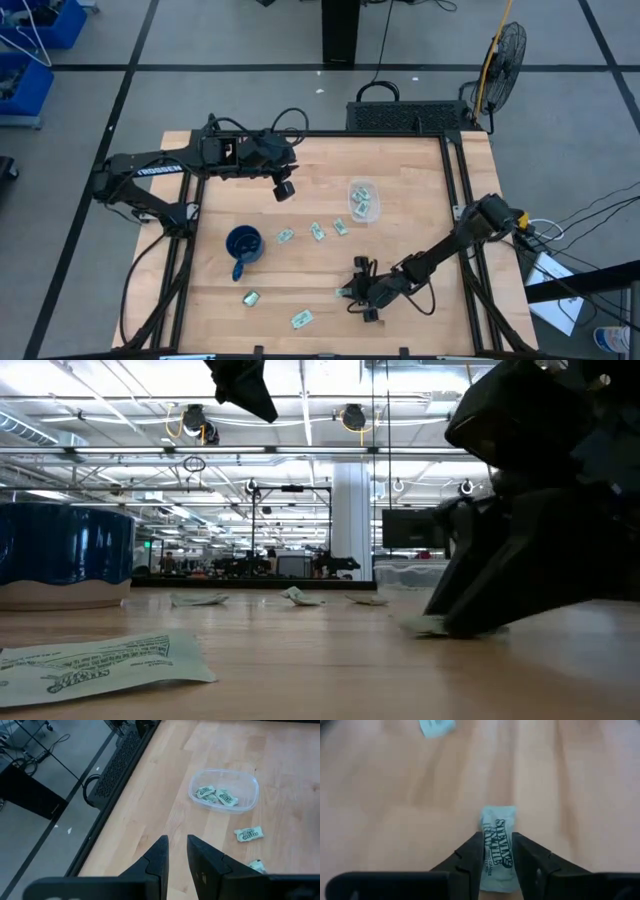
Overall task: Pick and place Stevia / Truvia into bins
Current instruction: Put the light green stevia packet into the transparent container
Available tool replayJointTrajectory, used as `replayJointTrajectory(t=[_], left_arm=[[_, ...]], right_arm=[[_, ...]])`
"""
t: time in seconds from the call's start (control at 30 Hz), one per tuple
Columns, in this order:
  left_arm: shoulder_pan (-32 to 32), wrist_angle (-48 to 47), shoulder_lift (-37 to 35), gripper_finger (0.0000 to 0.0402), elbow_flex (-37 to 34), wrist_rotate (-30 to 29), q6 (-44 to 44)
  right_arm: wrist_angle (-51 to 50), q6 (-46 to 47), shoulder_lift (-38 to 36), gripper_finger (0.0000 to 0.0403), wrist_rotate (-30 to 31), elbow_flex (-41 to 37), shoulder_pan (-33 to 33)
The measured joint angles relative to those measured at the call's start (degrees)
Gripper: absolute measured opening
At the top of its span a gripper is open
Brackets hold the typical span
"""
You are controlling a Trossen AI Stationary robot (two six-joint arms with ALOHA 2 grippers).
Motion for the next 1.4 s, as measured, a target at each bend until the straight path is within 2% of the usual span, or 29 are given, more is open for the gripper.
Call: replayJointTrajectory(t=[0.13,0.27,0.37,0.47,0.57,0.67,0.83,0.97,1.2,1.4], left_arm=[[0.0,0.0,0.0,0.0076,0.0,0.0,0.0],[0.0,0.0,0.0,0.0076,0.0,-1.3,0.0],[0.0,0.1,0.0,0.0076,0.0,-1.8,0.0],[0.0,0.2,0.0,0.0076,0.0,-1.8,0.0],[0.0,1.3,0.0,0.0076,0.0,-1.9,0.0],[0.0,3.1,0.0,0.0076,0.0,-2.0,0.3],[0.0,6.7,0.0,0.0076,0.0,-2.0,2.2],[0.0,7.8,-0.1,0.0076,0.0,-2.0,2.5],[0.1,8.2,-0.1,0.0076,0.0,-2.0,2.9],[0.1,8.3,-0.1,0.0076,0.0,-2.0,3.0]], right_arm=[[-11.3,-4.2,-8.9,0.0096,5.4,-0.1,-0.7],[-27.0,-9.2,-20.7,0.01,17.7,0.0,-0.7],[-35.6,-9.4,-29.4,0.01,25.3,0.0,-2.4],[-41.1,-7.3,-35.6,0.01,25.8,-0.5,-6.4],[-40.9,-6.6,-39.4,0.01,25.6,-4.0,-12.1],[-36.6,-7.3,-40.8,0.01,20.0,-9.3,-18.7],[-14.9,-17.1,-38.6,0.01,6.2,-19.2,-27.4],[-4.6,-19.5,-36.4,0.01,0.7,-21.8,-31.9],[-3.9,-21.2,-32.9,0.0101,-8.8,-20.4,-35.6],[-7.0,-20.1,-29.8,0.0101,-8.9,-20.3,-35.6]])
